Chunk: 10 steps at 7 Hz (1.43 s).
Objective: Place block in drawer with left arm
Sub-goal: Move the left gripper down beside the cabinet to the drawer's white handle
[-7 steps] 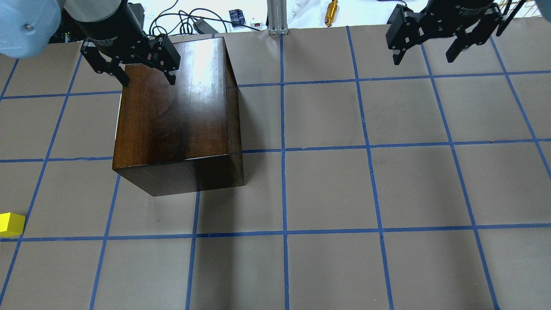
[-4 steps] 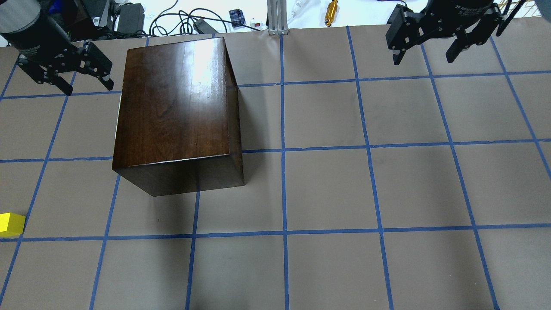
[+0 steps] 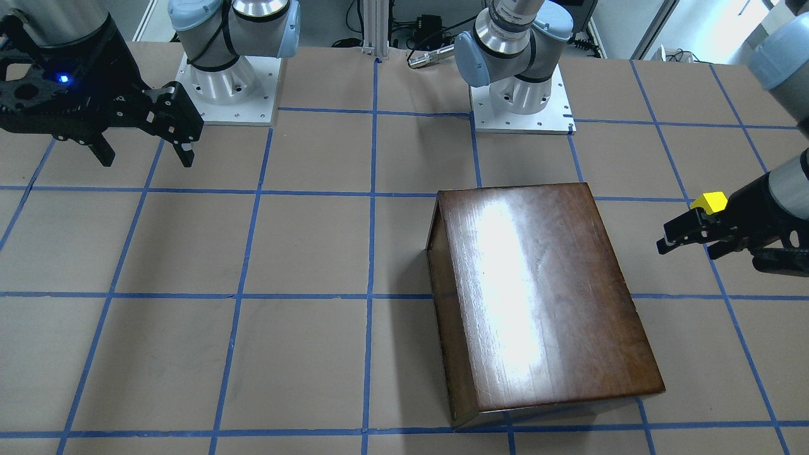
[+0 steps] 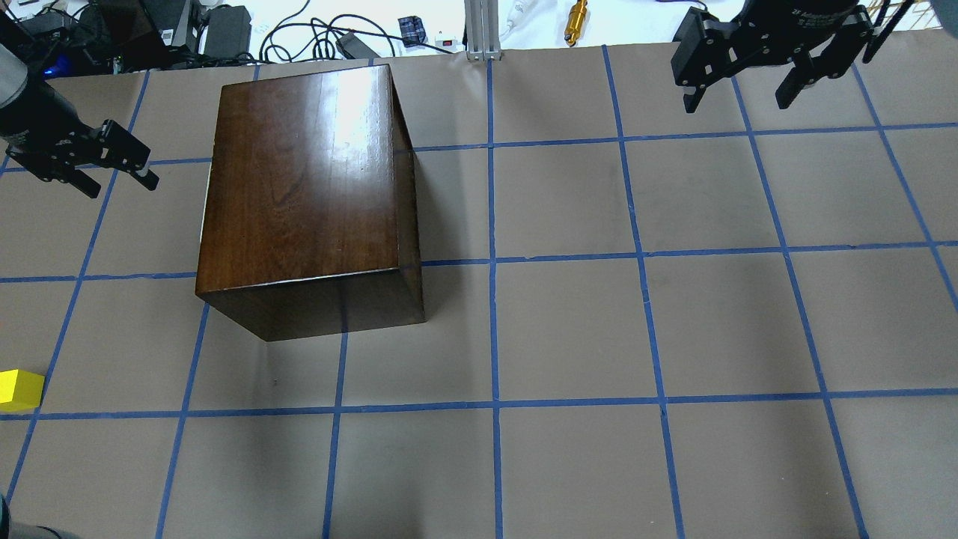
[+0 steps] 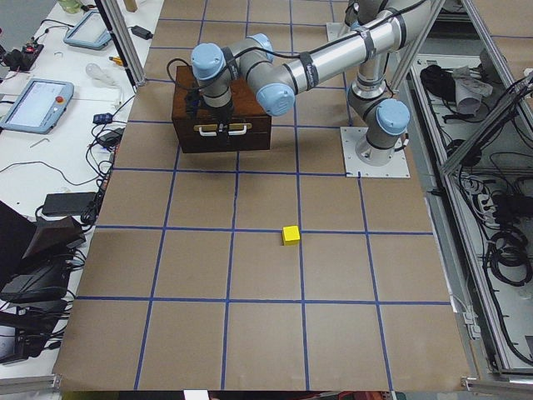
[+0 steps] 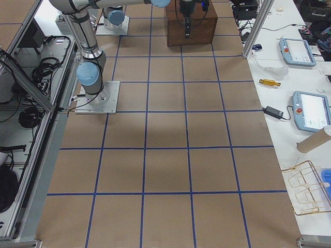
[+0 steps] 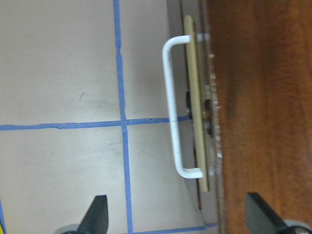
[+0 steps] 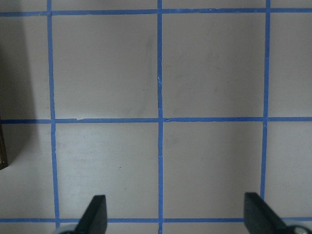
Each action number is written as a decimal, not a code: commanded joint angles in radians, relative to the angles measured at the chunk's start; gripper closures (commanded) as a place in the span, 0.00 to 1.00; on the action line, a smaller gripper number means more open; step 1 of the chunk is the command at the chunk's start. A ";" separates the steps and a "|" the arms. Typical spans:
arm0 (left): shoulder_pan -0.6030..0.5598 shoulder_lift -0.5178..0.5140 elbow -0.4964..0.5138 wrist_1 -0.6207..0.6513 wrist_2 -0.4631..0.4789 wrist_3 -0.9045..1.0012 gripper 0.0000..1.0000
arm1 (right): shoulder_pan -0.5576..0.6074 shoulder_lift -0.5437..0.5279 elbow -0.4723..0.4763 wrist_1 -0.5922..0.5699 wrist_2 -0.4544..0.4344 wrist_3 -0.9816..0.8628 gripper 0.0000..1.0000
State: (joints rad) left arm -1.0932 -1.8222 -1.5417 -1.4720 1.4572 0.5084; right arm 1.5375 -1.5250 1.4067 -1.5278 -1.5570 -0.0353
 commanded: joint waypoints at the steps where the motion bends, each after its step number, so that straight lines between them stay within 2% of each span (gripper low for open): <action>1: 0.029 -0.028 -0.062 0.056 -0.087 0.028 0.00 | 0.001 0.000 0.000 0.000 0.000 0.000 0.00; 4: 0.029 -0.051 -0.087 0.070 -0.144 0.027 0.00 | 0.001 -0.001 0.000 0.000 0.002 0.000 0.00; 7: 0.027 -0.078 -0.101 0.071 -0.147 0.025 0.00 | 0.001 -0.001 0.000 0.000 0.000 0.000 0.00; 10: 0.027 -0.080 -0.101 0.070 -0.189 0.025 0.00 | 0.001 0.000 0.000 0.000 0.000 0.000 0.00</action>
State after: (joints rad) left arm -1.0668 -1.9015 -1.6419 -1.4019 1.2774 0.5332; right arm 1.5386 -1.5256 1.4067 -1.5279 -1.5559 -0.0353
